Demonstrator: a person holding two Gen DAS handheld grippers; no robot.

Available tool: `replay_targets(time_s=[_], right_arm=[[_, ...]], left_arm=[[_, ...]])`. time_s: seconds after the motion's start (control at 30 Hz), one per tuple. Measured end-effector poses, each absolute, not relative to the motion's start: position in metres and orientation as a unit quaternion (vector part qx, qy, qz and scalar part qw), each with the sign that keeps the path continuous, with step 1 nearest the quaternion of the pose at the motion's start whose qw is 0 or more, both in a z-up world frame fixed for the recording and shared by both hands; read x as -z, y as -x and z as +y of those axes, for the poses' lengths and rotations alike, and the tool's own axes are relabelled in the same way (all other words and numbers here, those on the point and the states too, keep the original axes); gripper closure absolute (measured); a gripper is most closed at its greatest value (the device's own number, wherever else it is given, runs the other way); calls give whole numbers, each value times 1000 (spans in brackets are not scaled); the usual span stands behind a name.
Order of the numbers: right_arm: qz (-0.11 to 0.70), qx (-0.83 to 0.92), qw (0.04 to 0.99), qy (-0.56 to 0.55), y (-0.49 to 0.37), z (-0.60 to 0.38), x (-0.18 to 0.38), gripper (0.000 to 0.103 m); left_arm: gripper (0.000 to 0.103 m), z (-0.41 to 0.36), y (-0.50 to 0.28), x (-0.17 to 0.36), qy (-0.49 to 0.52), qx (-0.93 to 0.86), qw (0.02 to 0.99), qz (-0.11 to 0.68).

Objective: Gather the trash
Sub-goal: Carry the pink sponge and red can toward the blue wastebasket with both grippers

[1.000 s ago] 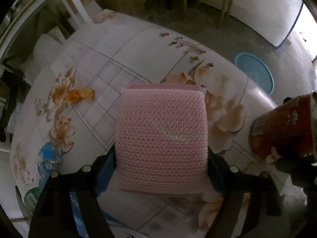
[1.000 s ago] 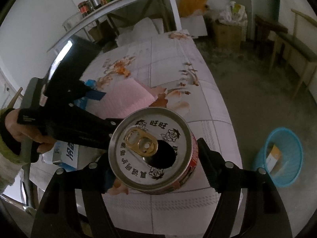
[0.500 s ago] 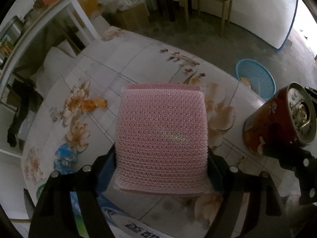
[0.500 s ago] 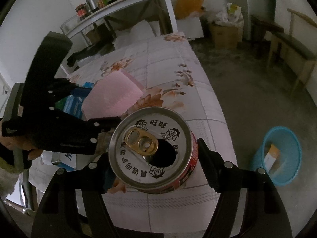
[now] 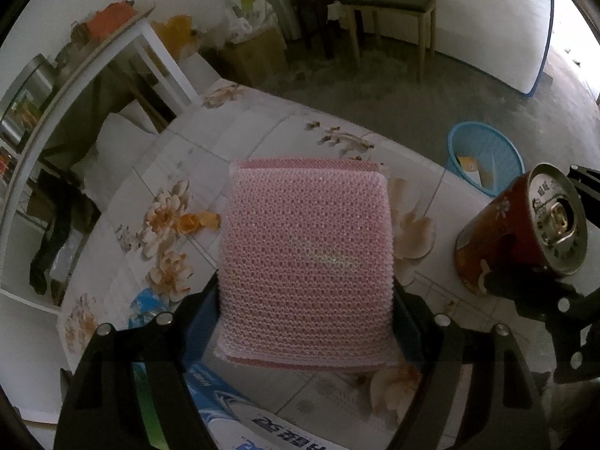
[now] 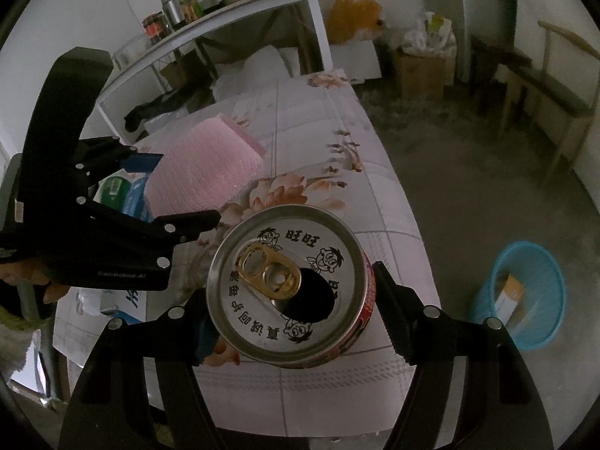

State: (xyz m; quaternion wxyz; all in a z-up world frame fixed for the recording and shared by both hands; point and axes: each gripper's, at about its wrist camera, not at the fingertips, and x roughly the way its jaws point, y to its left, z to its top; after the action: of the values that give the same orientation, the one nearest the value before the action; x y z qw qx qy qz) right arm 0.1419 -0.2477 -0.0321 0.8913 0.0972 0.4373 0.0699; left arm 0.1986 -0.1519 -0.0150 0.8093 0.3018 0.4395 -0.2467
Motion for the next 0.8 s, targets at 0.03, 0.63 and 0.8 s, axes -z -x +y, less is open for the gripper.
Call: replay_targets(time_s=[0.03, 0.63, 0.8], right_arm=[[436, -69, 892, -97, -142, -248, 32, 35], [421, -65, 898, -109, -136, -257, 27, 35], [416, -60, 900, -117, -132, -264, 26, 35]], left_arm=[[25, -152, -198, 14, -303, 246, 810, 438], [25, -164, -183, -2, -323, 243, 819, 408], [25, -171, -180, -7, -325, 248, 819, 403]])
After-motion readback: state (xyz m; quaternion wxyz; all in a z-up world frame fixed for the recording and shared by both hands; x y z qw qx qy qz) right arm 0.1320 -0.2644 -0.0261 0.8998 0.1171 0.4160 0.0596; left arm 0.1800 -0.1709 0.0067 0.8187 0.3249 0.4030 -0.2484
